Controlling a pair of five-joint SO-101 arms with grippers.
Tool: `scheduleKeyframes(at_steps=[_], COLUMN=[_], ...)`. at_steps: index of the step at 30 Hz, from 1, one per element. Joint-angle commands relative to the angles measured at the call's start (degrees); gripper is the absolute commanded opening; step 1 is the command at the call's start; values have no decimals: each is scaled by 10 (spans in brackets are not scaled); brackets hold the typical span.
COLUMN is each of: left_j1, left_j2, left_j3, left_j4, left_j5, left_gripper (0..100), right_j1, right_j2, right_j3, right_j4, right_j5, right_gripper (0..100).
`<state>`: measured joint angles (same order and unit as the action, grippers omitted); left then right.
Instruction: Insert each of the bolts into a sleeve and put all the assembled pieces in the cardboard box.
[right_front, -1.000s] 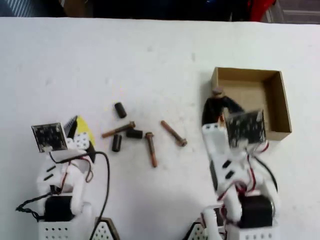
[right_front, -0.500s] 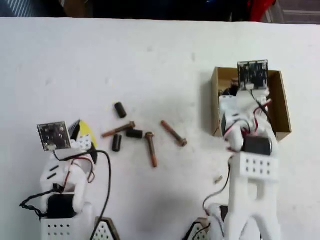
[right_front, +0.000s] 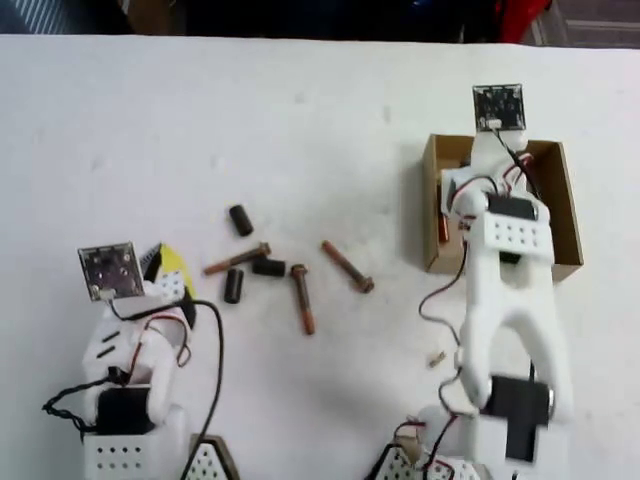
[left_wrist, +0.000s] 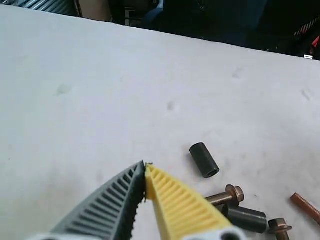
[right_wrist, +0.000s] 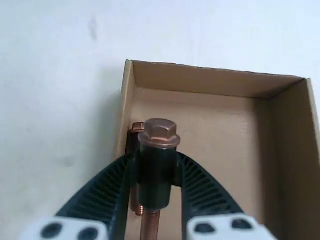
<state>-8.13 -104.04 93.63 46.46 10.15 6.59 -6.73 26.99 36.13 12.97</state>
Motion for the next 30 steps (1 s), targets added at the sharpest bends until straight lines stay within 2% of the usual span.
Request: scheduleKeyframes(at_steps=[1,10,17,24,30], left_j1=[-4,-4,-4,-4,-3], left_j2=[-7,-7,-7,-7,-7], left_j3=[-8,-7,-7,-7,5], left_j4=[-4,-4,-4,-4,-12], left_j5=[-2,-4,-4,-4,-4], left_gripper=[23,23,23,23,23], right_j1=[4,27,15,9,-1], right_j2=[48,163,207,206,205], right_j3=[-68,-133,-135,-135,-135], right_j4=[-15,-15,-15,7,13], right_j5=[9,11,90,90,90], right_gripper=[17,18,22,143,145])
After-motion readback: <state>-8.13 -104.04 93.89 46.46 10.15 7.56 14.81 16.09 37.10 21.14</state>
